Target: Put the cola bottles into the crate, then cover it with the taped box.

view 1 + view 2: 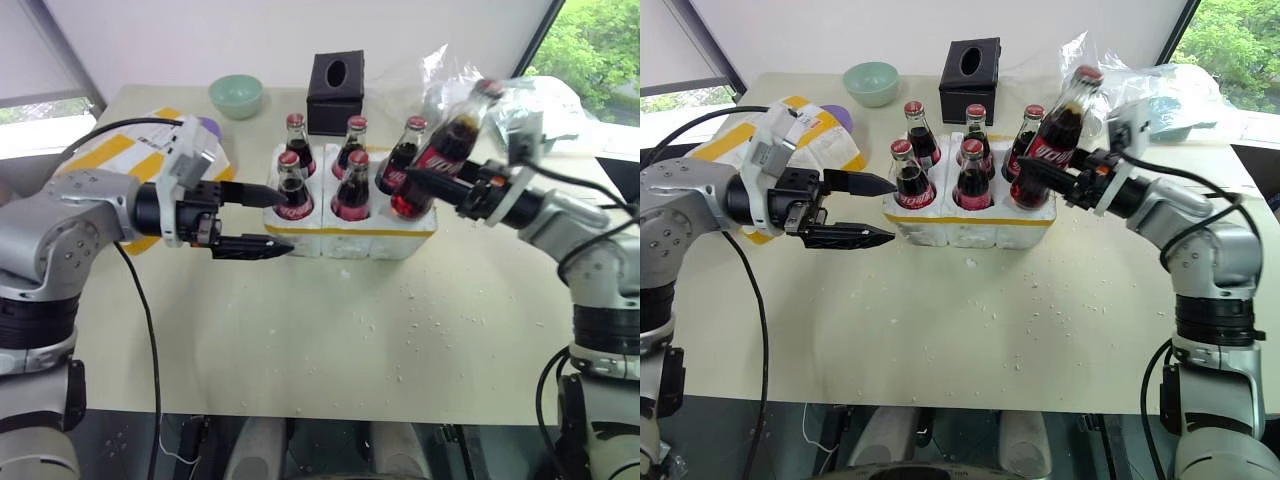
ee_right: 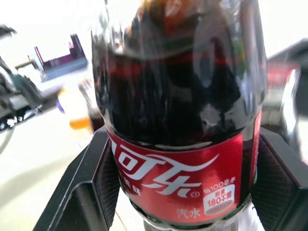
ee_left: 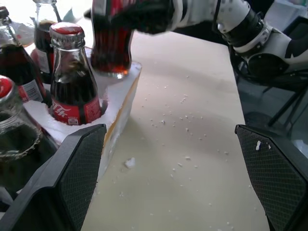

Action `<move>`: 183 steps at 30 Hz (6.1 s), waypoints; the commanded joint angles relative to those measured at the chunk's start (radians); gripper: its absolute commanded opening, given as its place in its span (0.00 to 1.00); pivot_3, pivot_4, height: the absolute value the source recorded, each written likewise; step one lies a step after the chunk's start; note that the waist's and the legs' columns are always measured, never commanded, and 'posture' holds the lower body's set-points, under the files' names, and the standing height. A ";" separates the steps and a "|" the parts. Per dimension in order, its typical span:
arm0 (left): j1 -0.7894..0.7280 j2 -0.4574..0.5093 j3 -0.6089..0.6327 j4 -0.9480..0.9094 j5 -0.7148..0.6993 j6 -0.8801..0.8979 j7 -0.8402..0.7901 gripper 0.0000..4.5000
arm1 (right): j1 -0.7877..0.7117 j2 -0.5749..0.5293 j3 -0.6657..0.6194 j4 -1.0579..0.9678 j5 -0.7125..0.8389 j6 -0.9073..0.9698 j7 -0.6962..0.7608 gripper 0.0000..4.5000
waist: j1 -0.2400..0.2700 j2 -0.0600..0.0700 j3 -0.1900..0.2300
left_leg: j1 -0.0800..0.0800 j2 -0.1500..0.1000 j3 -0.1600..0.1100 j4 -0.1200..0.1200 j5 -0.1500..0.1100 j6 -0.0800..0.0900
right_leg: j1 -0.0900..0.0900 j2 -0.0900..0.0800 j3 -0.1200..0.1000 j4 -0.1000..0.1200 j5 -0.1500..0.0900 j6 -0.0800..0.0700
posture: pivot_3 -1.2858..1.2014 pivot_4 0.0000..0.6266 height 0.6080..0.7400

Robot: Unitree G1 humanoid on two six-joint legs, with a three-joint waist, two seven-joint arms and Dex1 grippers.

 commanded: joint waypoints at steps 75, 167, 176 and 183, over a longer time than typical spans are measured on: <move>0.212 0.114 -0.063 1.061 1.158 -1.097 0.948 0.80 | -0.070 -0.349 -0.187 -0.187 0.135 0.086 0.369 1.00 | 0.002 -0.002 -0.002 | -0.001 0.012 0.013 -0.003 0.000 -0.001 | -0.010 0.006 0.003 0.002 0.002 -0.008 | 0.52 0.24 0.98; -0.345 -0.029 -0.170 0.967 0.967 -1.846 0.476 0.40 | 0.164 -0.430 -0.358 -0.164 0.082 0.065 0.323 1.00 | 0.000 -0.004 -0.002 | -0.001 0.013 0.014 0.002 0.000 0.000 | -0.009 0.009 0.007 0.004 0.005 -0.007 | 0.52 0.24 0.98; -0.302 0.010 -0.189 0.975 1.033 -1.891 0.494 0.58 | 0.168 -0.409 -0.350 -0.167 0.078 0.058 0.307 1.00 | -0.003 -0.004 -0.002 | 0.000 0.013 0.015 0.001 0.000 0.000 | -0.009 0.009 0.008 0.004 0.005 -0.007 | 0.52 0.24 0.98; -0.171 0.086 -0.164 0.875 1.006 -1.895 0.482 0.99 | 0.157 -0.401 -0.338 -0.156 0.075 0.056 0.301 1.00 | -0.003 -0.003 -0.002 | 0.000 0.013 0.015 0.001 0.000 0.000 | -0.009 0.009 0.008 0.004 0.005 -0.007 | 0.52 0.24 0.98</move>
